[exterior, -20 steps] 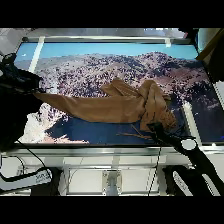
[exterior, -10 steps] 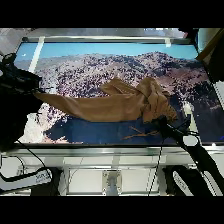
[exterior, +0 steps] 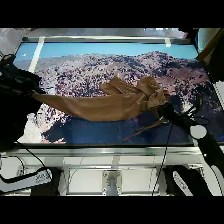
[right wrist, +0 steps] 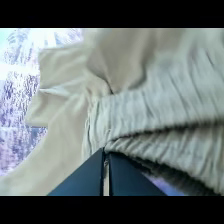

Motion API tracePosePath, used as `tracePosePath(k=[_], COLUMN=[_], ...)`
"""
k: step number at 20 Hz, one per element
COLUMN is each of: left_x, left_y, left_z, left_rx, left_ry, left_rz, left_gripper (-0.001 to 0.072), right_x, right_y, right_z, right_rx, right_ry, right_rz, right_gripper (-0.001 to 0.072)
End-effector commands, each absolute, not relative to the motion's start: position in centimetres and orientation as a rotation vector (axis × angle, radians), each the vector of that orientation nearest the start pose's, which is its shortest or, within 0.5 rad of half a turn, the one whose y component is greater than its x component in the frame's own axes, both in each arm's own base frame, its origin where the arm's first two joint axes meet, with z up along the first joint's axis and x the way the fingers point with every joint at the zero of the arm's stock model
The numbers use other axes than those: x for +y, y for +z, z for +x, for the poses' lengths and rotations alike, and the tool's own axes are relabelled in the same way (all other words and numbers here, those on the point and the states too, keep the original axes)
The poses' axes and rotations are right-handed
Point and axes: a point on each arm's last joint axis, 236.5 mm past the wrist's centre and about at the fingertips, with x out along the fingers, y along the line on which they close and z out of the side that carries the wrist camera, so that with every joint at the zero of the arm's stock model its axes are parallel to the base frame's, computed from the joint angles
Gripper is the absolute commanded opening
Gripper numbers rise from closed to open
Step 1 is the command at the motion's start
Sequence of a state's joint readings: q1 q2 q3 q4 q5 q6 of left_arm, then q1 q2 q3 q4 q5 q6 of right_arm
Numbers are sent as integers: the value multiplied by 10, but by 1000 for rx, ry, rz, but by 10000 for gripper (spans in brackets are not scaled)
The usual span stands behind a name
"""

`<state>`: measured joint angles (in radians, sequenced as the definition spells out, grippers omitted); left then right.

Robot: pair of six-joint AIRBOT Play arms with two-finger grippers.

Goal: Fold the clothes and pants, and hang the long-sleeved shirts on hangers.

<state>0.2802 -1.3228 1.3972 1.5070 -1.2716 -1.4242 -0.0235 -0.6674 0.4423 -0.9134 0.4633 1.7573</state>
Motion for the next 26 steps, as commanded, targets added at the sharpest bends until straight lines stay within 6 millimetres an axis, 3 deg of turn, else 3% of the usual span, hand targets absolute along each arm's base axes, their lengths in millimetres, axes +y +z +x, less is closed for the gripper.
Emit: tracePosePath(k=[1,3,6,8,10,12,16,19,23,24,25,26], left_x=[133,146,156,149,131,127,133,141,140,140,140,140], left_y=[85,102,118,115,104,85,53,43,38,37,37,37], left_z=[374,364,355,353,355,349,331,320,318,318,318,318], left_rx=[1220,1178,1140,1153,1167,1207,1293,1335,1341,1342,1343,1343], left_ry=[221,261,296,276,218,207,232,263,287,293,293,292], left_rz=[-16,-34,-47,-67,-127,-144,-122,-91,-129,-137,-137,-137], left_gripper=[14,14,14,14,14,15,15,15,14,15,15,15], right_x=[19,-24,-83,-100,-113,-135,-170,-196,-220,-222,-221,-218], right_y=[80,108,147,152,136,120,95,91,100,101,100,96], right_z=[331,313,269,248,242,252,305,353,392,394,392,386], right_rx=[728,756,782,820,877,886,797,629,479,497,542,603], right_ry=[-41,-152,-344,-401,-425,-472,-557,-625,-646,-633,-612,-591], right_rz=[565,466,352,324,291,311,478,670,782,733,656,606], right_gripper=[30,30,30,30,30,30,30,30,34,92,249,344])
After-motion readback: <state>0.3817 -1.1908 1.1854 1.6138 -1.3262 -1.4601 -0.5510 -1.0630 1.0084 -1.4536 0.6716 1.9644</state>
